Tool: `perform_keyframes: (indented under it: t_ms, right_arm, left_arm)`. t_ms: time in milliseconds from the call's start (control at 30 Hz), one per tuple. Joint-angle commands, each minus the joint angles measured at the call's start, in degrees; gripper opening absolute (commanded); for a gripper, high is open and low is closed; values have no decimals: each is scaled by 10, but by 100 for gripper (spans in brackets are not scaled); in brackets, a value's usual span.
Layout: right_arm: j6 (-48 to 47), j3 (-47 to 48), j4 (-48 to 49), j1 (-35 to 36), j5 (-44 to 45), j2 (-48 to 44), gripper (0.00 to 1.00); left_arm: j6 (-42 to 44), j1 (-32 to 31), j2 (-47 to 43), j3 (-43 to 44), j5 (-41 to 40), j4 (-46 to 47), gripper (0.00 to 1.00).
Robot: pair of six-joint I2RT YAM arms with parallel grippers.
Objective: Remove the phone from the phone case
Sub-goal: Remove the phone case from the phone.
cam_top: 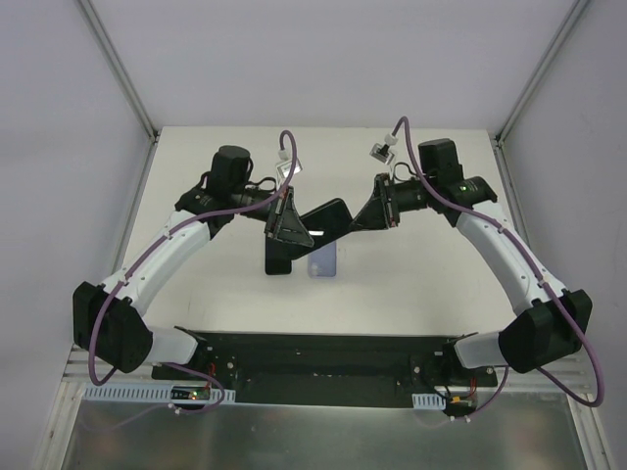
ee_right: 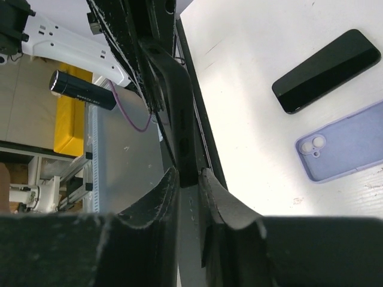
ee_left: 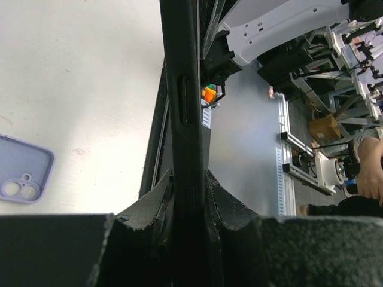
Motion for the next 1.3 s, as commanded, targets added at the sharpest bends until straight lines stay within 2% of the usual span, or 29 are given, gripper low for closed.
perform_keyframes:
  t_ms: [0,67,267,400,533,667,700,767,900,1000,1067,1133,1167,1267]
  right_arm:
    - [-49,-5,0,15,-50,-17,18]
    - [-56,-8,1,22,-52,-18,18]
    - [-64,-11,6,45,-35,-17,39]
    - [-63,-11,11,51,-31,-12,43]
    - [-62,-11,14,51,-35,-10,34]
    - [-60,-8,18,50,-36,-11,18]
    - [-58,-6,20,52,-36,-9,17]
    - [-52,-4,22,51,-36,-9,19]
    - [-41,-4,32,51,-30,-10,32]
    - [-36,-4,38,51,-29,-12,33]
    - [-35,-4,39,51,-32,-12,26]
    - [-40,-4,39,51,-40,-15,7]
    - [-44,-4,39,51,-46,-18,3]
    - [-62,1,39,63,-55,-40,0]
  left_arm:
    - [12,0,-24,31,38,26,0]
    - [12,0,-23,32,40,24,0]
    - [10,0,-21,36,46,25,0]
    - [11,-1,-19,36,50,26,0]
    - [11,-1,-21,33,53,27,0]
    - [11,-1,-23,28,57,29,0]
    - [11,-1,-23,27,57,30,0]
    - [10,-2,-24,24,61,31,0]
    - [13,-3,-25,20,67,33,0]
    - [14,-6,-26,18,71,32,0]
    - [16,-7,-25,15,73,32,0]
    - [20,-7,-26,14,75,32,0]
    - [21,-7,-25,12,76,33,0]
    - [30,-7,-18,9,90,32,0]
